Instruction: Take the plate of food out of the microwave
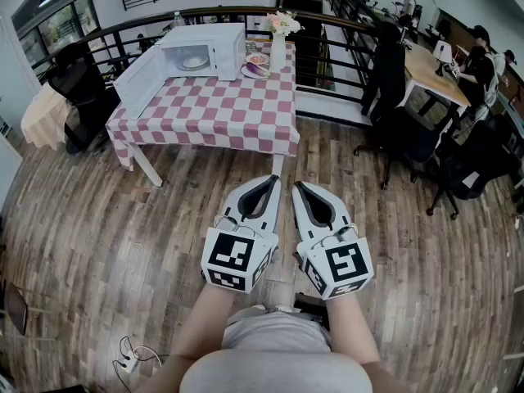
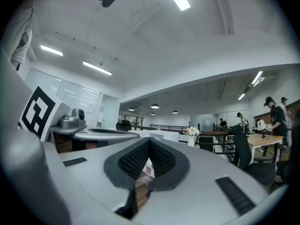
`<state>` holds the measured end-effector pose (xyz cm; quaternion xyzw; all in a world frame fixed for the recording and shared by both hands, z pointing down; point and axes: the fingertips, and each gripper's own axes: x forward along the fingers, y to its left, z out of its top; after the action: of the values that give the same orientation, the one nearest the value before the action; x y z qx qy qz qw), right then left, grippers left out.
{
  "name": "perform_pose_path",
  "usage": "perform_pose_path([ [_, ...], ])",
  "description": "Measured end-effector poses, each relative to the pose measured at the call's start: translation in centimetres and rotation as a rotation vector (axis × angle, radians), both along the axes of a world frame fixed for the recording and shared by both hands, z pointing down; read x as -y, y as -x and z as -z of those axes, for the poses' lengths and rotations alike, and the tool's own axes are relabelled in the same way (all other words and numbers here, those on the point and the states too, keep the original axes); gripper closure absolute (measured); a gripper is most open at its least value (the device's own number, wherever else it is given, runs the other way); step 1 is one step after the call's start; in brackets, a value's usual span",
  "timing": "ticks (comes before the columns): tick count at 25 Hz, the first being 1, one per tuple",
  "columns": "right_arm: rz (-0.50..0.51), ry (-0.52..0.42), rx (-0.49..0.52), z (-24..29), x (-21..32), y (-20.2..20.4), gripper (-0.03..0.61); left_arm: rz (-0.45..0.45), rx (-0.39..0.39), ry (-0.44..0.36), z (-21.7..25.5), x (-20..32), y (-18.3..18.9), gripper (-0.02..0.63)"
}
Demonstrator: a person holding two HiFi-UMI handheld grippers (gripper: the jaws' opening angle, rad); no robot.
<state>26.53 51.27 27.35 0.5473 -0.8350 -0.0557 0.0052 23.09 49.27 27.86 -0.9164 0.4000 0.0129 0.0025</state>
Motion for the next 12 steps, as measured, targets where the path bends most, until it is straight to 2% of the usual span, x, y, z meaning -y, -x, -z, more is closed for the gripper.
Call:
perform_pose_path([
  [12, -0.004, 0.010, -0.018, -1.1, 1.5, 3.8, 0.555, 0.014, 0.011, -0.004, -0.9, 1.5, 4.1, 0.611],
])
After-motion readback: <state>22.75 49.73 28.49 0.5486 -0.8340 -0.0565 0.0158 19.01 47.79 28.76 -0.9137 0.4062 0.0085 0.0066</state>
